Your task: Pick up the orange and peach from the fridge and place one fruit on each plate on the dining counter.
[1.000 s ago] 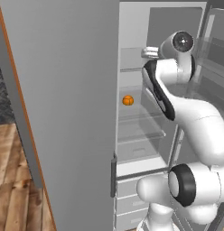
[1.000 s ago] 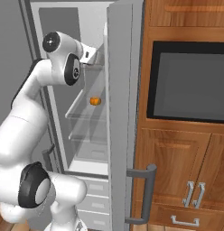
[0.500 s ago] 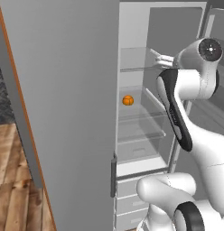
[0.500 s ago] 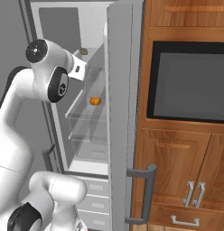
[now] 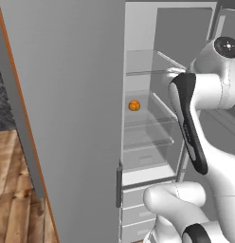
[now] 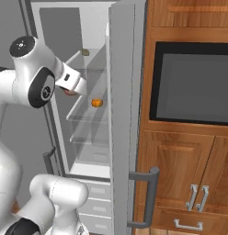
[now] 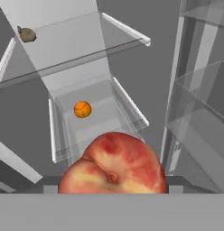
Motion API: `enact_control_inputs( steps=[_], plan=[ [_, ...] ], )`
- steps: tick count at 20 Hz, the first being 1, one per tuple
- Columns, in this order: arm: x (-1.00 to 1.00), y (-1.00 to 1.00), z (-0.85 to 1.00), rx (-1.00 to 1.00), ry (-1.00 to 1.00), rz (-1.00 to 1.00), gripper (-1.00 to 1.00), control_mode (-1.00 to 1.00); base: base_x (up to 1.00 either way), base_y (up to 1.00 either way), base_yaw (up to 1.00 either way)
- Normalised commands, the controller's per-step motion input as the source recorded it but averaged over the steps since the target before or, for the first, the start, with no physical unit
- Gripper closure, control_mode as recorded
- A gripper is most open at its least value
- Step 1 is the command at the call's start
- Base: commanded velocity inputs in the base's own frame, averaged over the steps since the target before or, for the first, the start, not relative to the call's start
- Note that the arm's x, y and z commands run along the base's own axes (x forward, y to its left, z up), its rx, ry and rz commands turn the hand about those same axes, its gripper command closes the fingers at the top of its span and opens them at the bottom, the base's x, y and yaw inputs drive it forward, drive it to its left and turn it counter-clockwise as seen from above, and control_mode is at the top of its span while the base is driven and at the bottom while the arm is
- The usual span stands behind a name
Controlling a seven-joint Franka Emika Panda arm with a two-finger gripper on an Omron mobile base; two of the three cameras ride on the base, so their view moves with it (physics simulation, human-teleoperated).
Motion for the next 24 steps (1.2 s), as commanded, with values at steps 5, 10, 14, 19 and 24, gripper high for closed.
enact_control_inputs(
  steps=[5, 10, 14, 19, 24],
  plan=[
    [-0.45, 0.22, -0.24, 0.00, 0.24, 0.00, 1.00, -1.00, 0.00, 0.00, 0.00],
    [-0.46, 0.01, -0.23, 0.00, 0.27, 0.00, 1.00, -1.00, 0.00, 0.00, 0.00],
    [-0.33, 0.00, -0.23, 0.02, 0.36, 0.00, 1.00, -1.00, 0.00, 0.00, 0.00],
    [-0.47, 0.00, -0.10, 0.03, 0.32, 0.00, 1.00, -1.00, 0.00, 0.00, 0.00],
    [-0.45, 0.00, -0.16, 0.00, 0.24, 0.00, 1.00, -1.00, 0.00, 0.00, 0.00]
  ],
)
